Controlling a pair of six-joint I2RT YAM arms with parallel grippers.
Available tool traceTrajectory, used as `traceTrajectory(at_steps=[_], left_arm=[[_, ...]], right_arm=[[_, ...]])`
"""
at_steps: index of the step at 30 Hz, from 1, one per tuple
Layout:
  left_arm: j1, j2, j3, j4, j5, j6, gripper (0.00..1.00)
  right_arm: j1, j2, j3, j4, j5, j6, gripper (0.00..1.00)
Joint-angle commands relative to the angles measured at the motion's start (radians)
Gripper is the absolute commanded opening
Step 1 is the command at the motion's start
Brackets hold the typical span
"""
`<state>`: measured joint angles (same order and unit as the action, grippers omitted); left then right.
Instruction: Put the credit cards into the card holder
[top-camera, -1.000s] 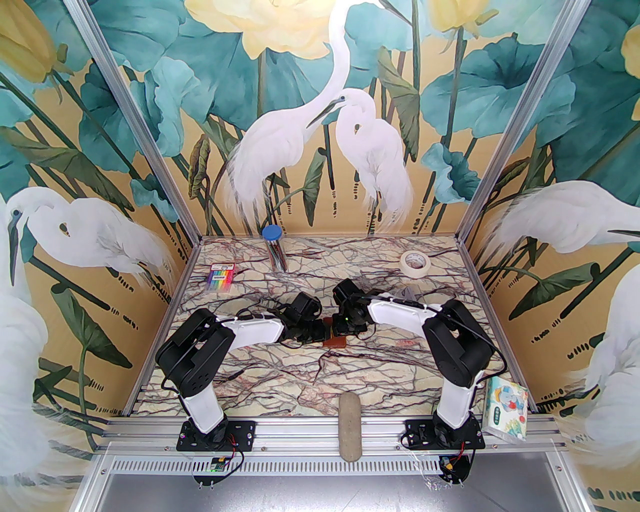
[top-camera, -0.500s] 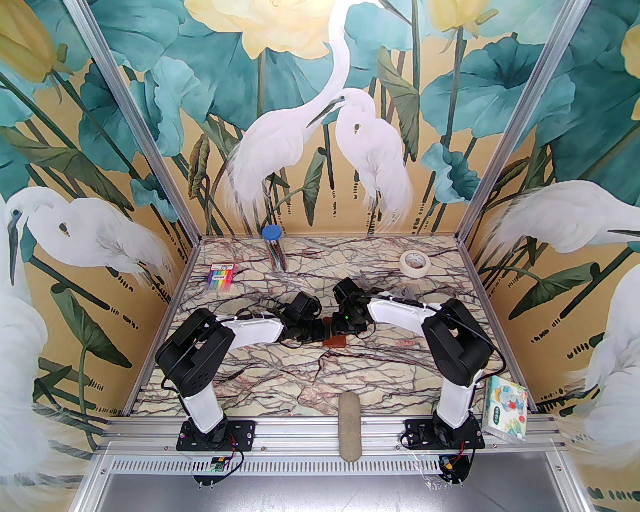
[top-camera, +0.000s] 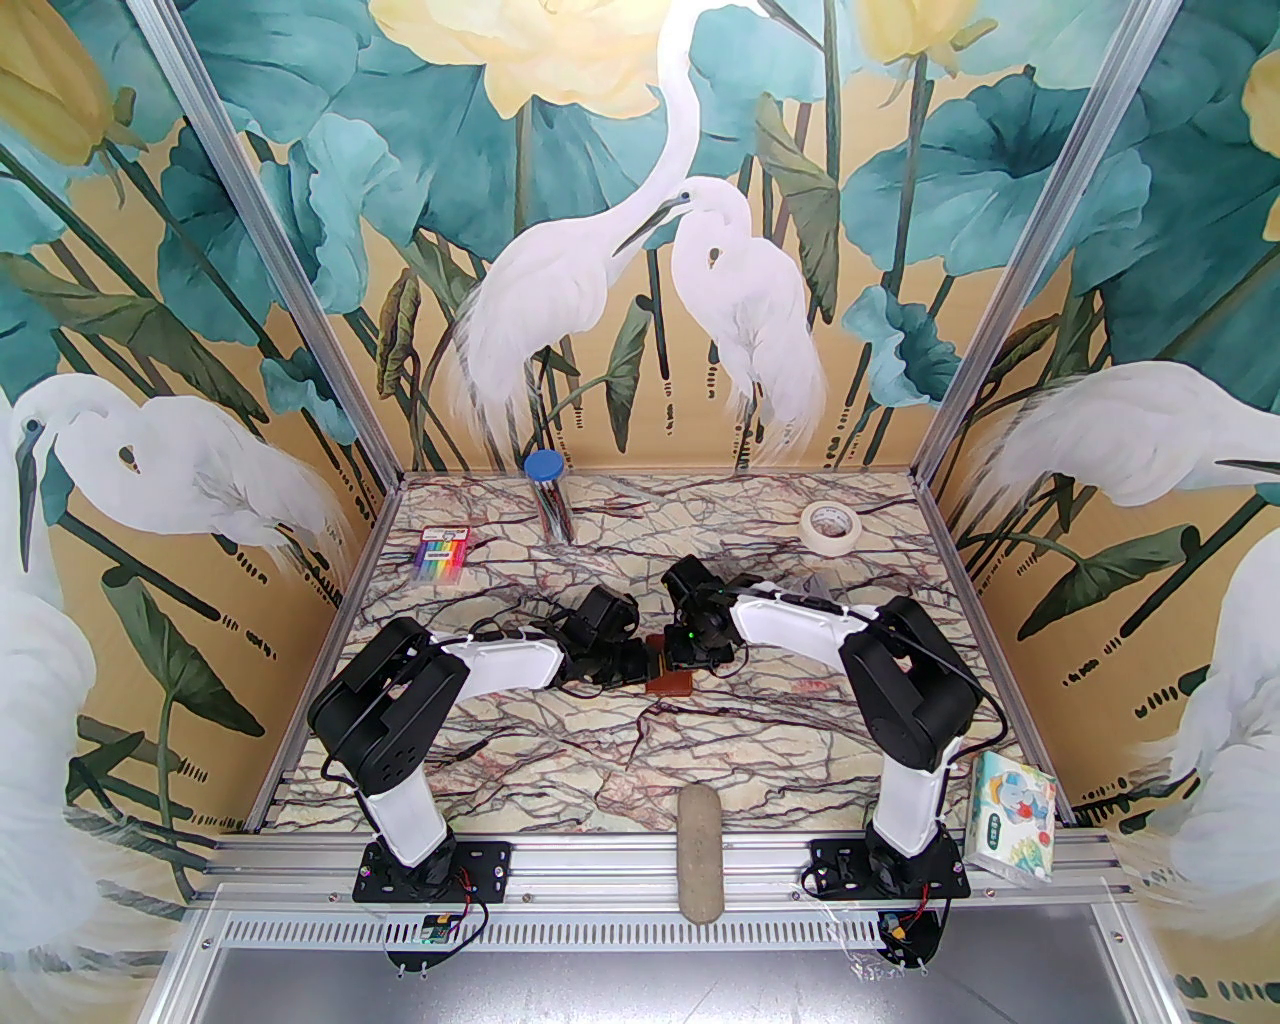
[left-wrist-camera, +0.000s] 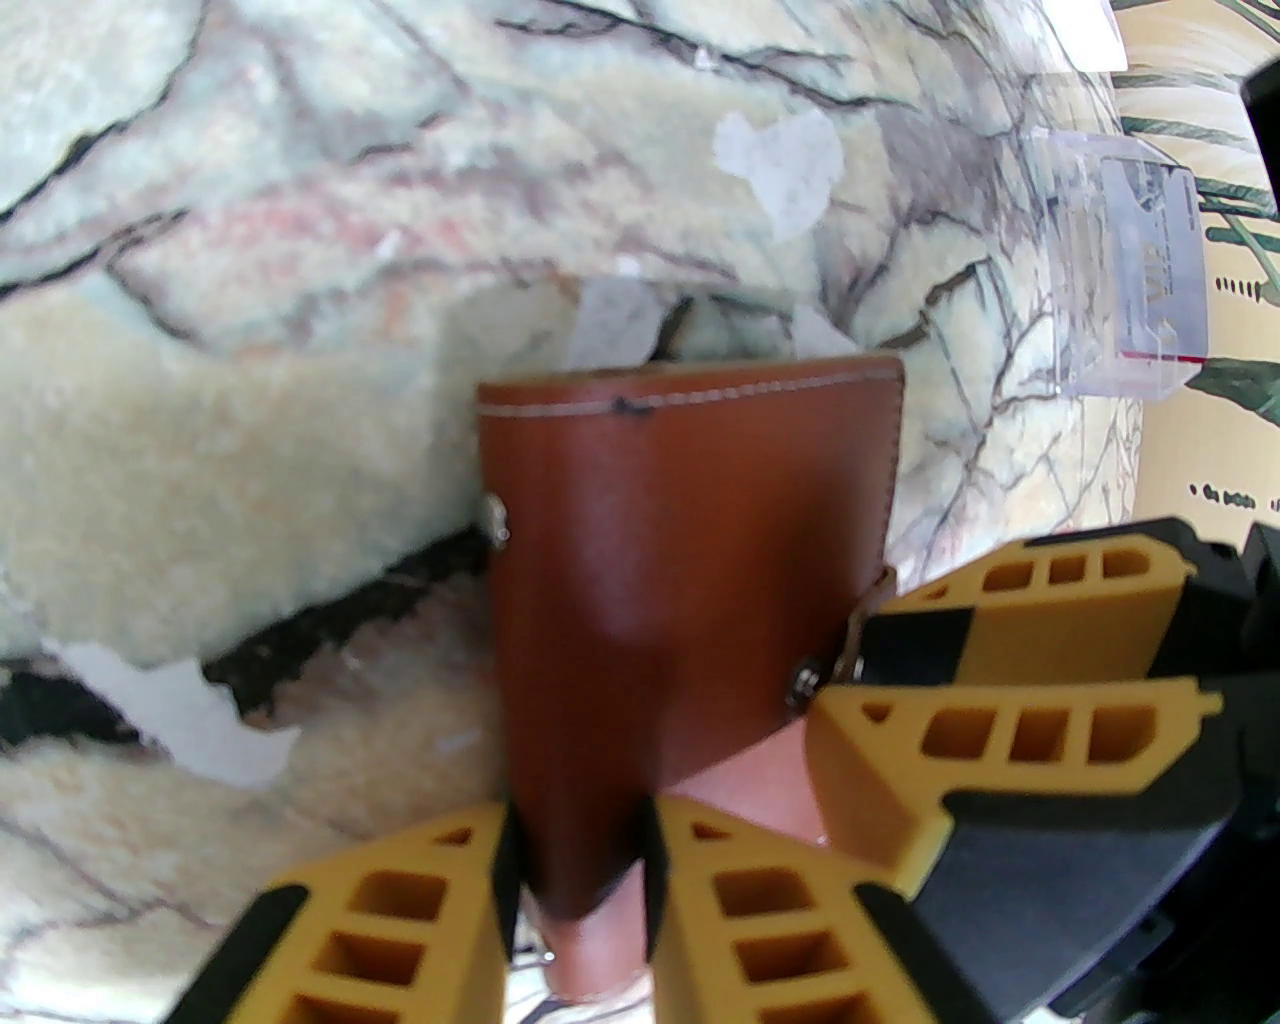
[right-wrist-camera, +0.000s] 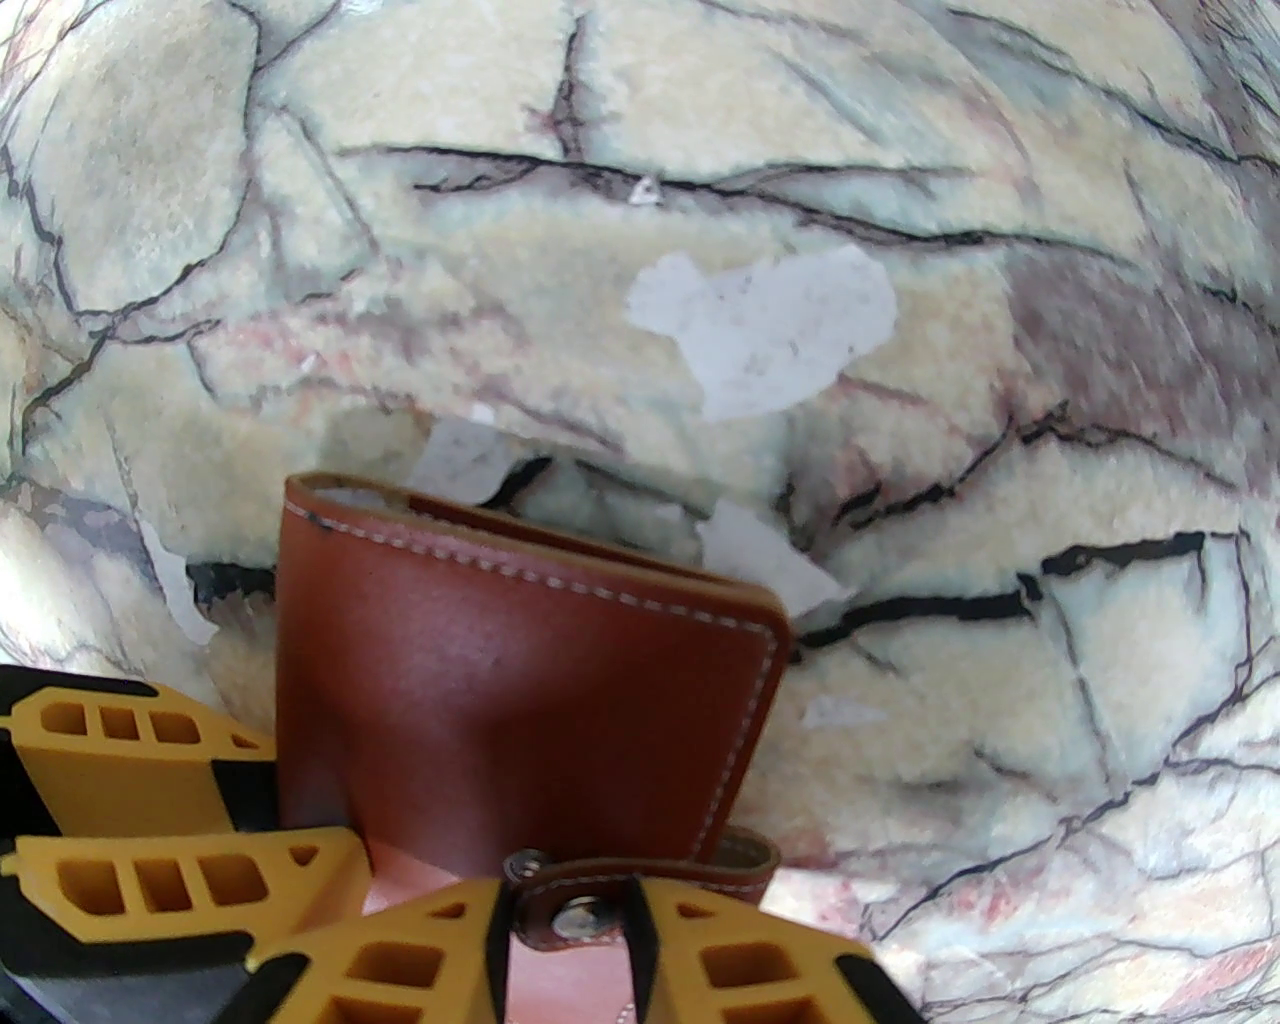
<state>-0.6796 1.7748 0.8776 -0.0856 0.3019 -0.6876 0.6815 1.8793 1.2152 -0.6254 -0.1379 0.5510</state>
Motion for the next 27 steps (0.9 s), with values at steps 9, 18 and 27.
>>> traceTrajectory(at_steps=[9, 18, 27], left_arm=[[-0.009, 0.079, -0.035, -0.003, -0.012, 0.003, 0.28], [-0.009, 0.080, -0.034, -0.005, -0.010, 0.005, 0.28], [-0.009, 0.085, -0.030, -0.004, -0.008, 0.006, 0.28]], right_arm=[[0.006, 0.049, 0.006, -0.005, 0.020, 0.022, 0.19], [0.006, 0.045, 0.013, 0.002, 0.005, 0.023, 0.15], [0.006, 0.044, 0.026, -0.001, -0.007, 0.021, 0.17]])
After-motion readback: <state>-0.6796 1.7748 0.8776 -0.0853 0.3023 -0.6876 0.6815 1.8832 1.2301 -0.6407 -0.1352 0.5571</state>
